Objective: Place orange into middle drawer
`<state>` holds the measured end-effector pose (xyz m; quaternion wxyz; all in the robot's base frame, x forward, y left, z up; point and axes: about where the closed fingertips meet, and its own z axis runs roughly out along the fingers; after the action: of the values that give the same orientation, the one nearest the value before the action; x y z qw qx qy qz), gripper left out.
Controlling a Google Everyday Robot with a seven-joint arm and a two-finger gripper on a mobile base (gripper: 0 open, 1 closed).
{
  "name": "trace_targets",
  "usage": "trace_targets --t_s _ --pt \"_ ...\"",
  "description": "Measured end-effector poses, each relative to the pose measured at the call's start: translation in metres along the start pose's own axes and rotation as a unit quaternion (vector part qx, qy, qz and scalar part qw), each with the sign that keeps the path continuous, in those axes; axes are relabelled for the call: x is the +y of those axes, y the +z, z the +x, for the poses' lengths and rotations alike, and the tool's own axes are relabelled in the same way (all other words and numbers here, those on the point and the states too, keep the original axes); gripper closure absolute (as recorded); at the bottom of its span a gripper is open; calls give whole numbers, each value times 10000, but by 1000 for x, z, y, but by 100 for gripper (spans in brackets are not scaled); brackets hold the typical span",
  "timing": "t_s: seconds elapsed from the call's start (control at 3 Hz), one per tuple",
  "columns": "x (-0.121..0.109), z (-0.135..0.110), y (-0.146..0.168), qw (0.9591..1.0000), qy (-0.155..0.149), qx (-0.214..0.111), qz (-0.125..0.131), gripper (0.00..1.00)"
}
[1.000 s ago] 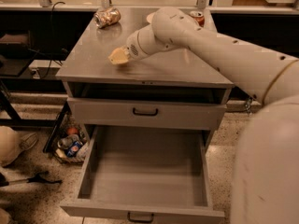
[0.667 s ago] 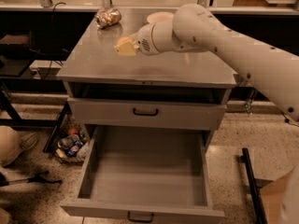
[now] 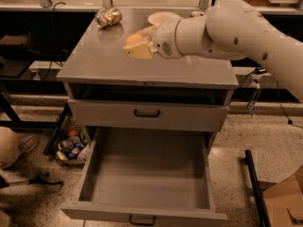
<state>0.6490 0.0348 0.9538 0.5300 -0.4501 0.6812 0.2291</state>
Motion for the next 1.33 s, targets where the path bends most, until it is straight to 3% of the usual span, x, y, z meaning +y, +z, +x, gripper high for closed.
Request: trace_targets --t_s 0.33,0.67,1.0,1.33 --pt "0 0 0 10000 0 5 4 100" --pt "22 27 -18 9997 128 192 -89 100" --pt "73 98 -39 9957 551 651 -369 100" --pt "143 217 -30 9777 1301 1407 -861 100"
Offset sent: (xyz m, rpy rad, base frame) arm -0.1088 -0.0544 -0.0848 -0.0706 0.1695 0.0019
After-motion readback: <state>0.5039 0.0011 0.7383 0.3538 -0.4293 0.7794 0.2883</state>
